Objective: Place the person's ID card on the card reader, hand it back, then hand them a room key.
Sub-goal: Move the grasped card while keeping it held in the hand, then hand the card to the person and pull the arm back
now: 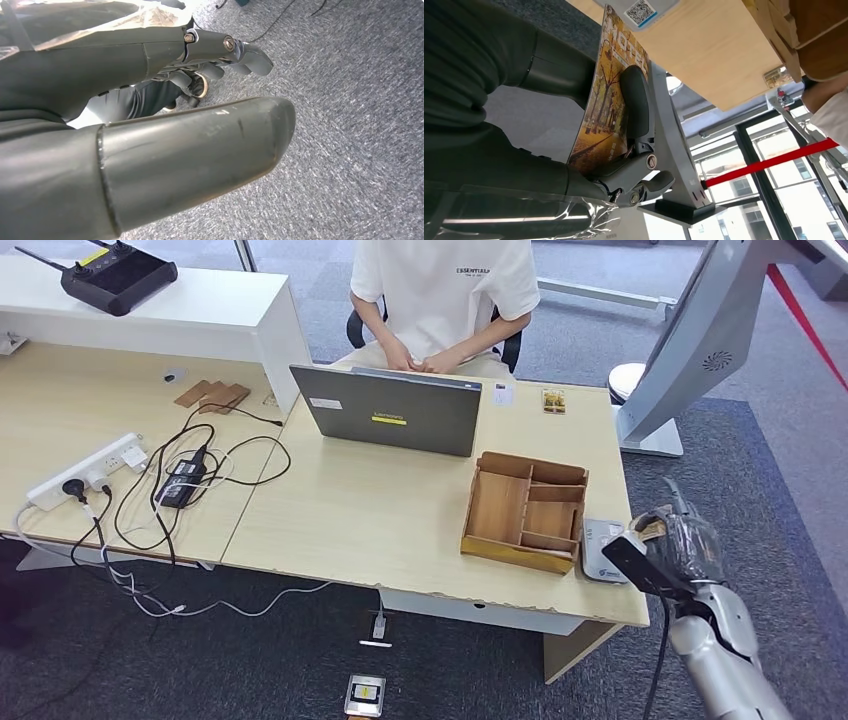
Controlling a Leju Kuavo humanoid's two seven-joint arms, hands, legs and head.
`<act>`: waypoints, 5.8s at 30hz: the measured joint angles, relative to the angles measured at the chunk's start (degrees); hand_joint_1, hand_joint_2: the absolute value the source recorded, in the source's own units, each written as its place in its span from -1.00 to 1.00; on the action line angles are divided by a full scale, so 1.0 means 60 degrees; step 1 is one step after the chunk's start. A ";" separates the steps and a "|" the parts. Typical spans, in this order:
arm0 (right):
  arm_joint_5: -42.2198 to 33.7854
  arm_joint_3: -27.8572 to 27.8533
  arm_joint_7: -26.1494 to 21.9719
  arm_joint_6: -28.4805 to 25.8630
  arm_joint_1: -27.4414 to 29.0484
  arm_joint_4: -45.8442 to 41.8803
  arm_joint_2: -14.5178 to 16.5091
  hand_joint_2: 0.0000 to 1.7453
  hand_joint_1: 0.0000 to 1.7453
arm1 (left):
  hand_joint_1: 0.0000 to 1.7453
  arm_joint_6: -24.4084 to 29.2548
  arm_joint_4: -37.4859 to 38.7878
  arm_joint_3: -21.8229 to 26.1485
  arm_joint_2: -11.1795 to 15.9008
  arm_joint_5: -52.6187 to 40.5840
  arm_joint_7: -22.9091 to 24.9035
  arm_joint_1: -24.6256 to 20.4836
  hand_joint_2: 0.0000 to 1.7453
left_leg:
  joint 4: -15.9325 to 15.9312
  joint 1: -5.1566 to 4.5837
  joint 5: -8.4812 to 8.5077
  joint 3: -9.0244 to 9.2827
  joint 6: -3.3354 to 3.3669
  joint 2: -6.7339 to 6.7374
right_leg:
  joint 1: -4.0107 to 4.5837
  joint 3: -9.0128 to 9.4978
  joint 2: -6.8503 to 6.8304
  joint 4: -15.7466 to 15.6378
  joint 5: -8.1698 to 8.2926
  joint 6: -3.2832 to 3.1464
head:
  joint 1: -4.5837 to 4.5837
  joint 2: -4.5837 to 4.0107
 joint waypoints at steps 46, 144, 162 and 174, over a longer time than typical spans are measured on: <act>0.0595 0.0106 0.0047 0.0260 0.0241 0.0789 0.0163 1.00 1.00 | -1.00 -0.0279 -0.0001 -0.0033 0.0028 -0.0589 0.0236 -0.0287 -1.00 | 0.0000 0.0000 0.0000 0.0000 0.0000 0.0001 | 0.0000 -0.0003 0.0000 0.0000 -0.0001 -0.0001 | 0.0000 0.0000; 0.0914 -0.0771 -0.0515 -0.1117 -0.3135 0.0625 0.1543 1.00 1.00 | -1.00 -0.0805 -0.0025 -0.0465 -0.0251 -0.1597 0.0477 -0.1077 -1.00 | 0.0000 0.0003 0.0004 -0.0002 -0.0003 0.0001 | 0.0003 0.0000 0.0007 0.0010 0.0004 0.0000 | 0.0000 0.0000; 0.1557 -0.0293 -0.0212 -0.0916 -0.3627 0.1476 0.2370 1.00 -1.00 | -1.00 -0.1092 -0.0056 -0.0912 -0.0351 -0.1893 0.0576 -0.1448 -1.00 | 0.0001 0.0003 0.0003 -0.0006 -0.0003 0.0003 | 0.0003 -0.0007 0.0009 0.0009 0.0003 -0.0002 | 0.0000 0.0000; 0.0657 -0.0237 -0.0252 -0.0763 -0.3620 0.1617 0.2432 1.00 -1.00 | -1.00 -0.1093 -0.0056 -0.0986 -0.0348 -0.1806 0.0564 -0.1452 -1.00 | 0.0002 0.0003 0.0003 -0.0003 -0.0003 0.0005 | 0.0002 -0.0009 0.0009 0.0008 0.0004 -0.0002 | 0.0000 0.0000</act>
